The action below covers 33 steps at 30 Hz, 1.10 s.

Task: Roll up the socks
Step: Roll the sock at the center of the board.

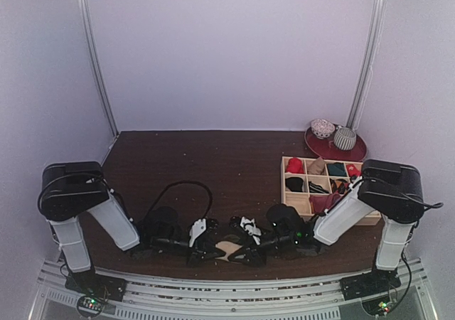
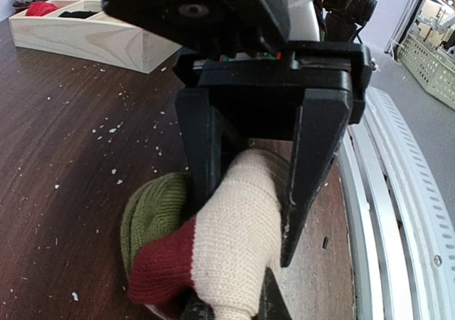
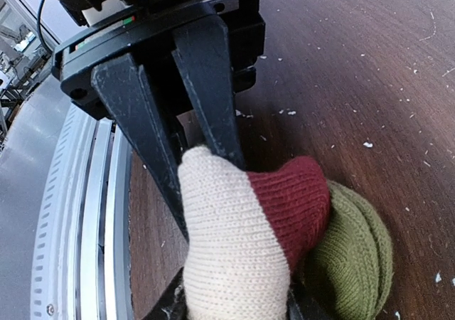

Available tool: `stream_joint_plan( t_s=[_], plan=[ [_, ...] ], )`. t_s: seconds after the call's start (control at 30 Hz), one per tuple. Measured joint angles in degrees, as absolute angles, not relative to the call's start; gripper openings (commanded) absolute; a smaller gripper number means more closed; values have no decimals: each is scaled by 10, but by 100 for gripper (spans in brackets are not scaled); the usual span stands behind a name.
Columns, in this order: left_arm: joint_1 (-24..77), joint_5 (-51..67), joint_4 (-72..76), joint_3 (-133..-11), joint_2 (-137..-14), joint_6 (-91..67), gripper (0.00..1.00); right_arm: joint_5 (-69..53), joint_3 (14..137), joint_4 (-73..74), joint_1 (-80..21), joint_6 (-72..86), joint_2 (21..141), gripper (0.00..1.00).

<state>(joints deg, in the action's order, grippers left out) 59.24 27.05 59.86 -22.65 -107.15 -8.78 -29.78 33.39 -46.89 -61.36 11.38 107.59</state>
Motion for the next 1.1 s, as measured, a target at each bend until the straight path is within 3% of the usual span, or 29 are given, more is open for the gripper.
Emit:
stream_joint_plan(
  t_s=[0.2, 0.47, 0.7, 1.1],
  plan=[
    [592, 279, 521, -280, -1078, -150, 0, -271, 356, -378, -610, 102, 1039, 55],
    [588, 293, 521, -305, -1112, -215, 0, -133, 373, -205, -623, 27, 933, 57],
    [582, 311, 548, -307, -1130, -238, 0, -6, 357, -180, -683, -94, 823, 59],
    [579, 321, 556, -308, -1136, -240, 0, 53, 362, -126, -720, -188, 891, 58]
  ],
)
